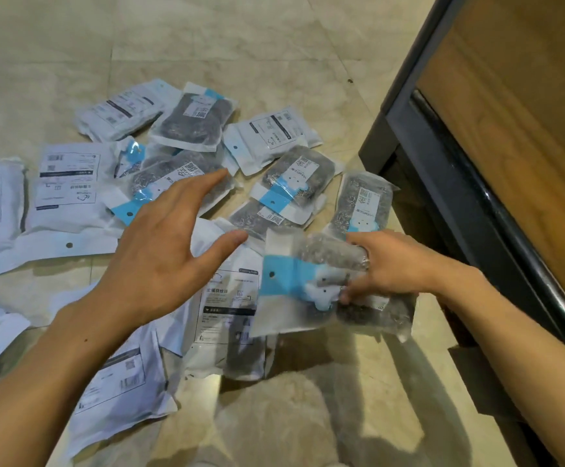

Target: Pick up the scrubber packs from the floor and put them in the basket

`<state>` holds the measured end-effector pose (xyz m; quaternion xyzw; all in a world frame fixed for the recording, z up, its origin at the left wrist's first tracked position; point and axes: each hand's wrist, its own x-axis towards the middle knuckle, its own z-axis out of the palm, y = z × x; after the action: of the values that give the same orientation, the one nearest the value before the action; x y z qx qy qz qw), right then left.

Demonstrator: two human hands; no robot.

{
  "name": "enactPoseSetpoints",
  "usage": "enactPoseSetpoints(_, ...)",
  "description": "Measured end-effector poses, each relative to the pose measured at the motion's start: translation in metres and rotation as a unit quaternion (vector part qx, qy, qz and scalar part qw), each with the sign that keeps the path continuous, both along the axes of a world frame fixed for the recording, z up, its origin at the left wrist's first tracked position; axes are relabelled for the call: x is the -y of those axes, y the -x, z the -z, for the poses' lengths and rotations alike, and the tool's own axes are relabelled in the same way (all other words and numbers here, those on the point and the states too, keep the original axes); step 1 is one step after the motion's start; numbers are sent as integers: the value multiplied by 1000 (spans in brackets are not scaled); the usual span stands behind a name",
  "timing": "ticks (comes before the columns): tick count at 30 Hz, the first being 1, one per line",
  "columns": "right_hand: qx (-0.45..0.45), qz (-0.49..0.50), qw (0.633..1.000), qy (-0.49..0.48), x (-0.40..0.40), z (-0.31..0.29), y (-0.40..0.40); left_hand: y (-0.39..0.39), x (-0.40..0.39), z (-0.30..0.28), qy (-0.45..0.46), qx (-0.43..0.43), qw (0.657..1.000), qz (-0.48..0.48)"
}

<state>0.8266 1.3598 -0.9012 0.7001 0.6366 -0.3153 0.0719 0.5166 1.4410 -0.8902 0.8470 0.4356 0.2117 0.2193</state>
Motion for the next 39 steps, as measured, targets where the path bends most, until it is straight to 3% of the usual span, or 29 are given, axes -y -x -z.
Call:
enactPoseSetpoints(2,-187,163,965,-84,18,-18,-9,-3,-3,-3,4,15,1000,-4)
enactPoseSetpoints(6,-456,384,770,-229,40,-28,3,-8,-7,-5,2,21,1000,-8)
enactPoseSetpoints(8,-523,452,677,-253,45,-29,10,-10,-12,-2,16,19,1000,-3)
enactPoseSetpoints(9,-540,473,647,-258,47,-31,13,-12,-15,1,25,16,1000,-1)
enactPoseSetpoints(12,-556,504,601,-275,50,-33,14,-24,-32,12,59,26,998,-12)
enactPoseSetpoints(16,-547,520,589,-290,51,-30,10,-52,-62,34,131,12,991,-29)
enactPoseSetpoints(22,-536,521,600,-285,49,-23,1,-102,-113,74,232,-95,966,-69)
enactPoseSetpoints(26,-539,521,598,-283,43,-15,-3,-131,-138,107,316,-148,931,-104)
enactPoseSetpoints(29,-557,515,587,-284,42,-9,-4,-140,-148,127,389,-133,907,-93)
enactPoseSetpoints(34,-531,522,603,-287,37,1,-8,-144,-154,140,483,-68,866,-114)
enactPoseSetpoints(39,-513,522,615,-292,30,8,-2,-144,-151,135,505,-70,851,-126)
